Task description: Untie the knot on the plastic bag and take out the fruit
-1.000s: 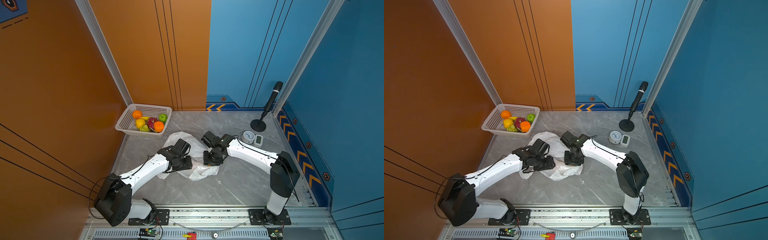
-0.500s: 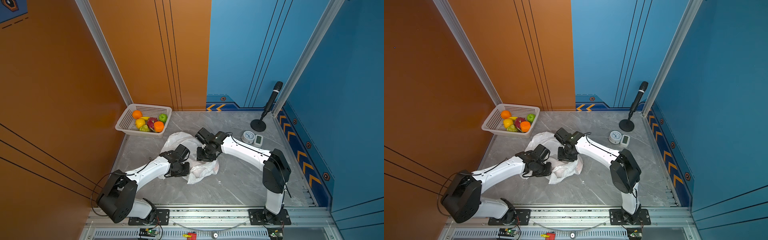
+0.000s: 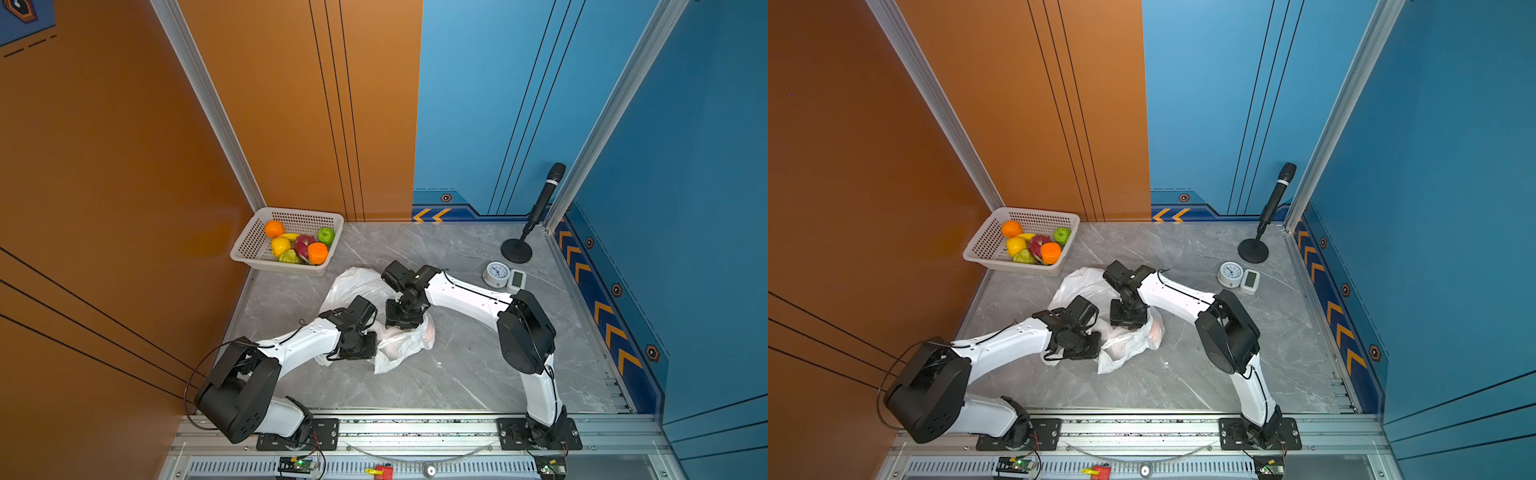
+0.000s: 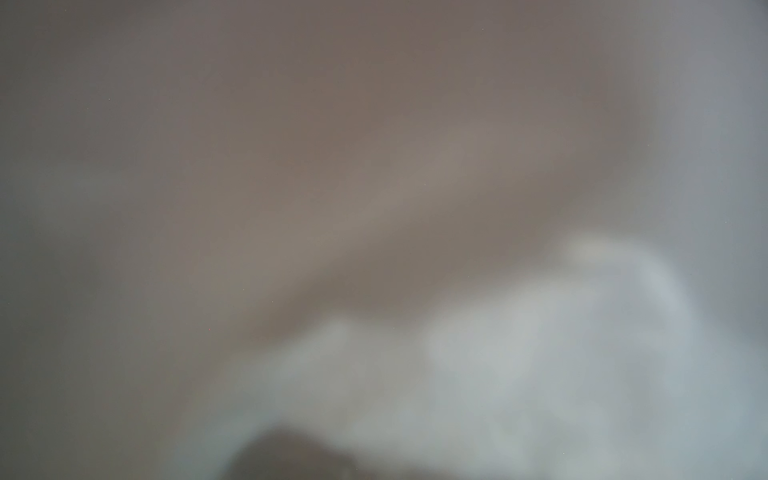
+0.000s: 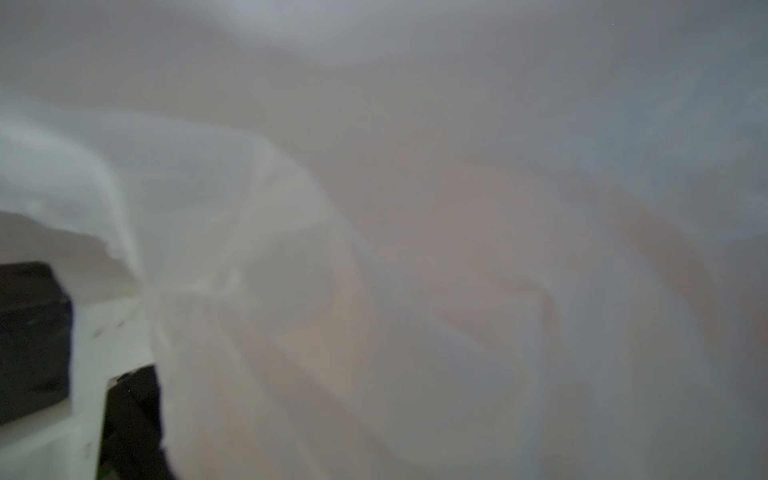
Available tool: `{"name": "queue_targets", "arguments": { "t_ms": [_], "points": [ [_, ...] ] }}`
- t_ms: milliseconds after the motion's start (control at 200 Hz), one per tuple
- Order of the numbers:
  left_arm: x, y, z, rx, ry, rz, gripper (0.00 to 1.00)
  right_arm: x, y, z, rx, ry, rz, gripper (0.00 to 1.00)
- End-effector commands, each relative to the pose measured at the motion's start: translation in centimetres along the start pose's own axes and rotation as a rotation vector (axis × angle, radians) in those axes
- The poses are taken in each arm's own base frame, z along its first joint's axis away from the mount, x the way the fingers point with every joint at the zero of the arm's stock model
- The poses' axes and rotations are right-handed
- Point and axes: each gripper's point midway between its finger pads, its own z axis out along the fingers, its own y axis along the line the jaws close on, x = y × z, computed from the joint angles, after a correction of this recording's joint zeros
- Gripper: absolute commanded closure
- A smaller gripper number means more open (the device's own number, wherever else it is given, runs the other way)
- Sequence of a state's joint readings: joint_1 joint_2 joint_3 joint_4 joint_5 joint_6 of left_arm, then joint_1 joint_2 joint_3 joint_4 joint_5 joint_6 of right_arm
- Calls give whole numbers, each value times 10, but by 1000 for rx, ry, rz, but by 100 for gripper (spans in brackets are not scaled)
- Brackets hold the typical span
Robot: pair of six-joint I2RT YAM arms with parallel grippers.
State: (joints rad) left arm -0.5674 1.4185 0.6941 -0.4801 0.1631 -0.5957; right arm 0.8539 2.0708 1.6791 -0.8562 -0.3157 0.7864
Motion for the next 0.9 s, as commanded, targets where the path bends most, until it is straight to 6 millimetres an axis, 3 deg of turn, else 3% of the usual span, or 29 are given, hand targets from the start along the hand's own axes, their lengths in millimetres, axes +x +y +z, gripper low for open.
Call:
{"name": "queue_targets", "arguments": {
  "t_ms": [0, 175, 345, 556, 671, 706, 896],
  "points": [
    [-6, 0, 2, 26, -26, -5, 69, 26, 3, 13, -8, 122, -47, 50],
    [-16, -1, -18, 50, -98, -48, 50, 39, -29, 25, 110, 127, -74, 35],
    [-12, -10, -44, 141, -118, -121, 31, 32, -60, 31, 228, 82, -46, 33],
    [-27, -18, -59, 242, -201, -203, 19, 30, -50, 33, 195, 60, -90, 34],
    [-29, -22, -48, 258, -151, -215, 20, 30, -42, 33, 159, 57, -93, 34],
    [-27, -24, -43, 263, -117, -205, 22, 27, -34, 19, 127, 26, -92, 34],
    [-2, -12, -14, 181, 50, -199, 47, 17, -24, -15, 54, -72, -53, 30]
  ]
}}
